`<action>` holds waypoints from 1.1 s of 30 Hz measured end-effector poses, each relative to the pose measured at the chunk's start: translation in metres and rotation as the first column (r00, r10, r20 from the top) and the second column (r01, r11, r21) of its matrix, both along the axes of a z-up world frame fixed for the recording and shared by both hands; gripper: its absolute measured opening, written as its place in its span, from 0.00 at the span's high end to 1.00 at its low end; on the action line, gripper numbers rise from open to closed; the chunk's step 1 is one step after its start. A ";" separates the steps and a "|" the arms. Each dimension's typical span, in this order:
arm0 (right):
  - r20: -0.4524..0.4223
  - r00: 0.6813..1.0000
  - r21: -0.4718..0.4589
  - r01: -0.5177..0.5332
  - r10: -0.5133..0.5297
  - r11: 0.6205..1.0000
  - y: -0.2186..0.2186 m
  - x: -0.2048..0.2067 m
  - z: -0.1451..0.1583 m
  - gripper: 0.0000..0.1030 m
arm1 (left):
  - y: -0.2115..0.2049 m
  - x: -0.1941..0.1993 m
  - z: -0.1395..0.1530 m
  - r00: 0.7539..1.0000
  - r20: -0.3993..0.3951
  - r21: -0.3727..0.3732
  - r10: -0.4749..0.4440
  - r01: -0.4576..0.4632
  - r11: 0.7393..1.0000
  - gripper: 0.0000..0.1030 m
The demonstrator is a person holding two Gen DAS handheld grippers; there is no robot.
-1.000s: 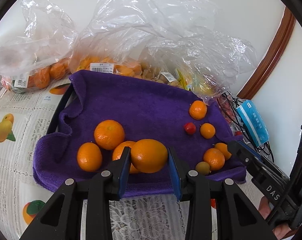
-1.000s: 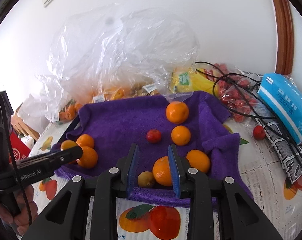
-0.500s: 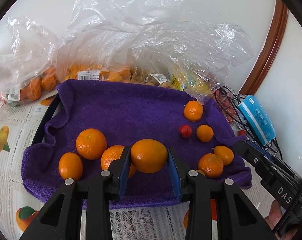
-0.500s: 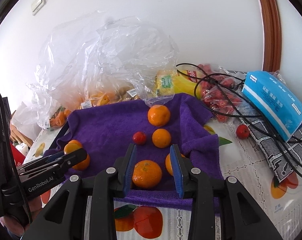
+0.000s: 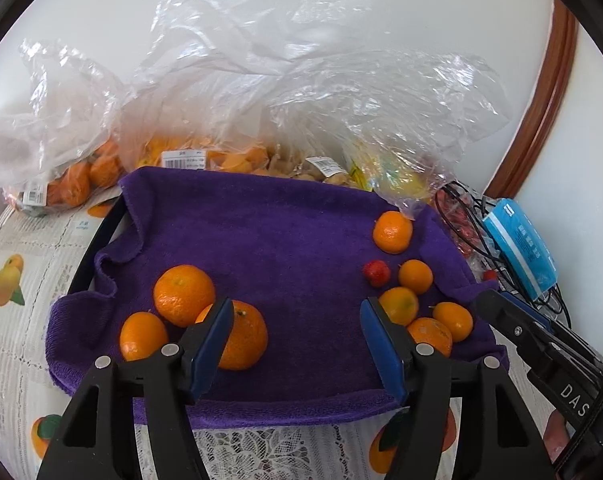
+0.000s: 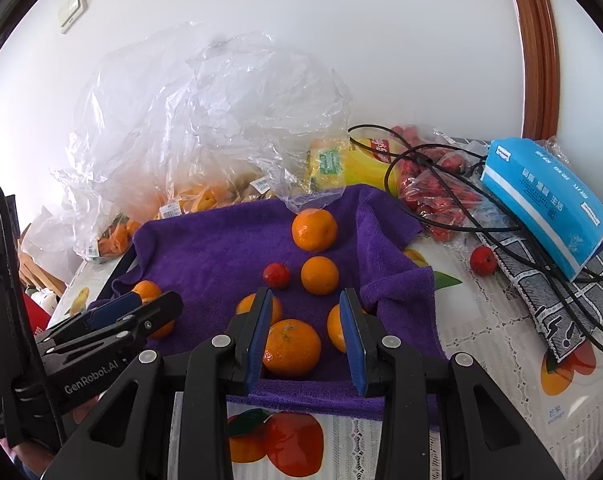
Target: Organize fruits
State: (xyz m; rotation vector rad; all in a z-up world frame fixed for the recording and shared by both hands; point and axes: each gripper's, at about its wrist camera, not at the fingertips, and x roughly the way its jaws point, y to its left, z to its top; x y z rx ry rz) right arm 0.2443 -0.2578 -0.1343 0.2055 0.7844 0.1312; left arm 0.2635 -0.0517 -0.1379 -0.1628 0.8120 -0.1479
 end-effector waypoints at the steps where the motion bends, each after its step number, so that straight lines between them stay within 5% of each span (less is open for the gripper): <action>1: 0.003 1.000 -0.003 0.001 -0.001 1.000 0.000 -0.001 0.001 0.63 | 0.003 0.000 0.000 1.000 -0.009 -0.001 0.011 -0.011 1.000 0.38; 11: 0.032 0.999 -0.038 -0.021 0.022 0.999 0.008 -0.021 0.028 0.58 | 0.033 -0.022 0.022 0.996 -0.046 0.002 0.075 -0.075 0.997 0.29; 20: 0.071 0.997 -0.067 0.042 -0.038 0.997 0.014 -0.088 0.089 0.38 | 0.047 -0.103 0.065 1.000 0.006 0.029 0.028 -0.028 0.999 0.23; 33: 0.104 0.993 -0.117 0.065 -0.053 0.991 0.026 -0.202 0.131 0.21 | 0.036 -0.211 0.116 0.993 0.116 0.058 0.005 -0.012 0.998 0.10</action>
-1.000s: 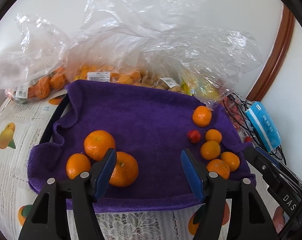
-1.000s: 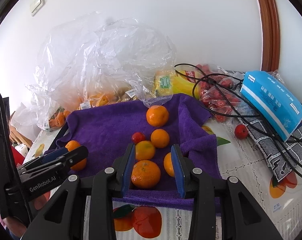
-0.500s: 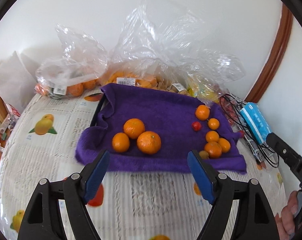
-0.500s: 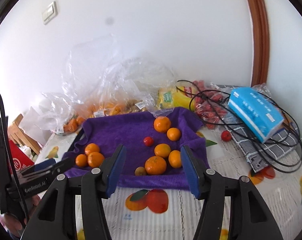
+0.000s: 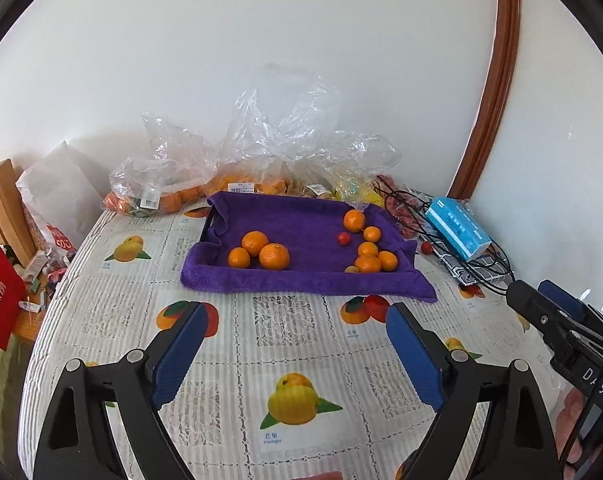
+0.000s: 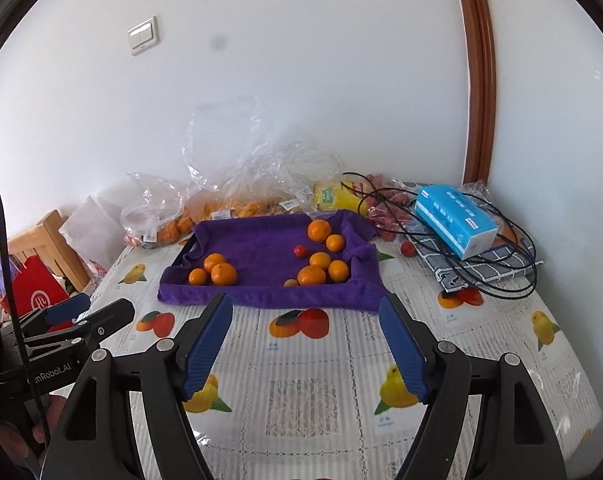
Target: Organize fruits
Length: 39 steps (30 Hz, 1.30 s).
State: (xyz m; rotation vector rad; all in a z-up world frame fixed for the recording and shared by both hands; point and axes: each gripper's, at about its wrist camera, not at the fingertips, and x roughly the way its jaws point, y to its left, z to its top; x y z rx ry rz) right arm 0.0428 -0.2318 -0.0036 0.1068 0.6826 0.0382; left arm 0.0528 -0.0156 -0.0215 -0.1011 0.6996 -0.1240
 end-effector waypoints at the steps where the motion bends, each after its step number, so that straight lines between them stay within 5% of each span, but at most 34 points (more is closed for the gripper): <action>1: 0.002 1.000 -0.009 0.006 -0.006 1.000 0.000 -0.005 0.001 0.15 | -0.001 -0.005 0.002 1.000 0.006 0.002 -0.002 0.002 1.000 0.09; 9: 0.037 0.999 -0.028 0.009 -0.008 1.000 -0.001 -0.044 0.014 0.00 | -0.003 -0.040 0.012 1.000 0.025 0.006 0.018 -0.018 1.000 0.03; 39: 0.052 0.998 -0.026 0.028 -0.027 0.999 -0.001 -0.064 0.018 0.00 | 0.000 -0.052 0.011 0.999 0.023 0.031 0.026 -0.027 0.999 0.03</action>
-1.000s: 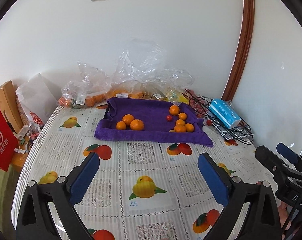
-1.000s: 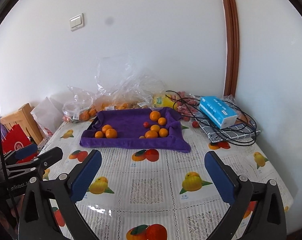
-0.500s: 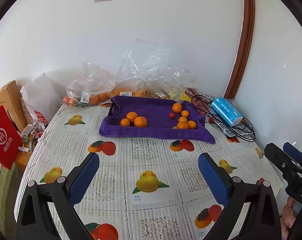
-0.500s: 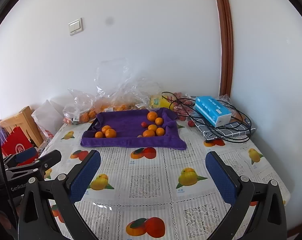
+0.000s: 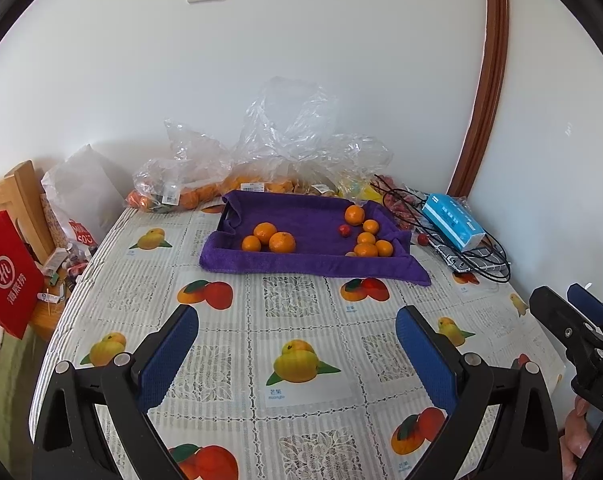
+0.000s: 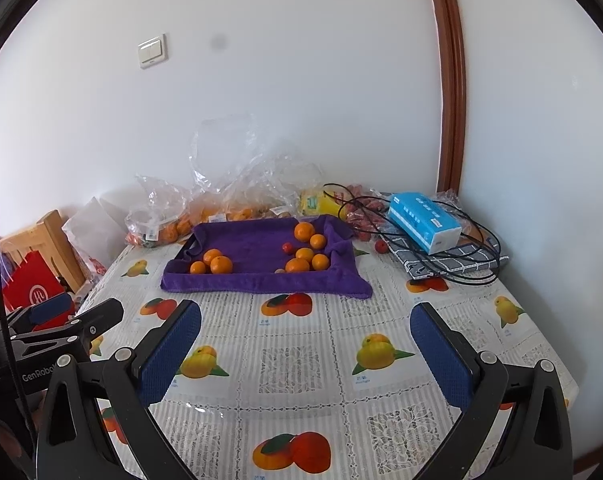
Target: Organize fruits
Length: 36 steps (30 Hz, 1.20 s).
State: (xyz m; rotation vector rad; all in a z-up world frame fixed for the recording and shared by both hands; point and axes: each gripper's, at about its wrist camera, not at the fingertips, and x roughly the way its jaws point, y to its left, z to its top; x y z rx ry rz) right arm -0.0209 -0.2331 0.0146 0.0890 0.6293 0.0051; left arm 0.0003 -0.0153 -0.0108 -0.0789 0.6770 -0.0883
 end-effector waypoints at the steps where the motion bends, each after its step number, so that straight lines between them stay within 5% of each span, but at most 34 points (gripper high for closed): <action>1: 0.002 1.000 0.000 -0.001 0.001 1.000 0.000 -0.001 0.000 0.00 | 0.000 0.000 0.000 1.000 0.000 0.002 0.001 -0.001 1.000 0.03; 36: 0.013 1.000 -0.008 -0.010 0.010 1.000 0.006 -0.005 0.004 0.00 | 0.010 -0.003 0.002 1.000 0.002 -0.006 0.003 -0.003 1.000 0.03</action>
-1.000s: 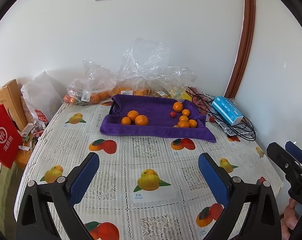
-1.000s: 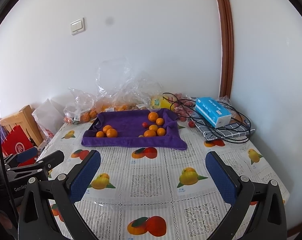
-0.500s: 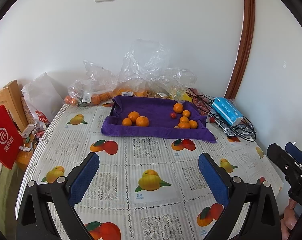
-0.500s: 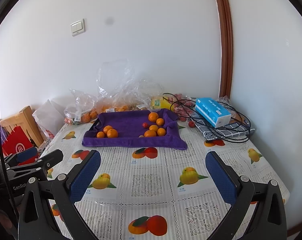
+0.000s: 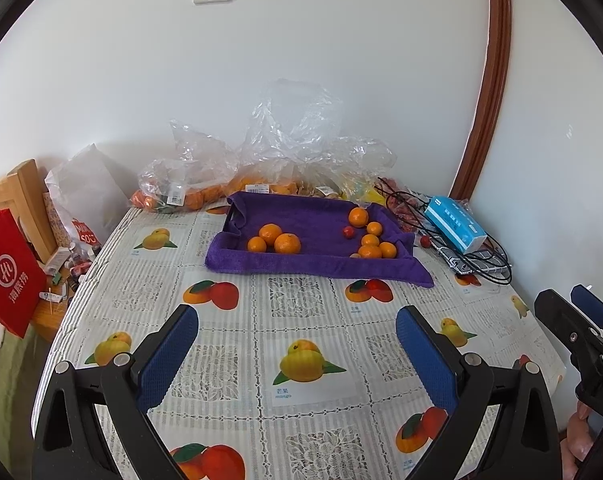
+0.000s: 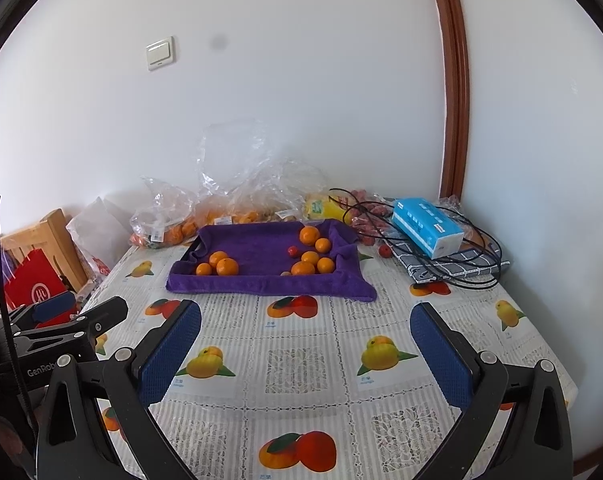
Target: Organize fruits
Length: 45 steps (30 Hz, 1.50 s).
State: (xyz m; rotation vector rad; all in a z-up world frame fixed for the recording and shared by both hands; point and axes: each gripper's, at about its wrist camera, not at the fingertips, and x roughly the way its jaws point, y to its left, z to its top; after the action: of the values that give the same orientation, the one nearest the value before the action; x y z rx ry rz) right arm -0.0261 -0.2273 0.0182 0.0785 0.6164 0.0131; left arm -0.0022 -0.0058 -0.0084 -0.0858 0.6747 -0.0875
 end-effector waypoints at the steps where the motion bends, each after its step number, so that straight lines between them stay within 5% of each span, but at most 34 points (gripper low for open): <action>1: 0.000 1.000 0.001 -0.001 0.001 1.000 0.000 0.000 0.000 0.00 | 0.000 0.000 0.000 1.000 0.000 -0.001 0.000 0.000 1.000 0.03; 45: 0.008 1.000 -0.025 -0.026 0.026 0.999 0.008 0.006 -0.003 0.00 | 0.009 0.006 -0.001 1.000 0.004 -0.007 0.003 -0.003 1.000 0.02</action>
State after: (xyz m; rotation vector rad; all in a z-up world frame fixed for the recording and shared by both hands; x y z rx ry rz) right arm -0.0197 -0.2191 0.0153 0.0466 0.6094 0.0307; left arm 0.0043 0.0035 -0.0089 -0.0932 0.6701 -0.0874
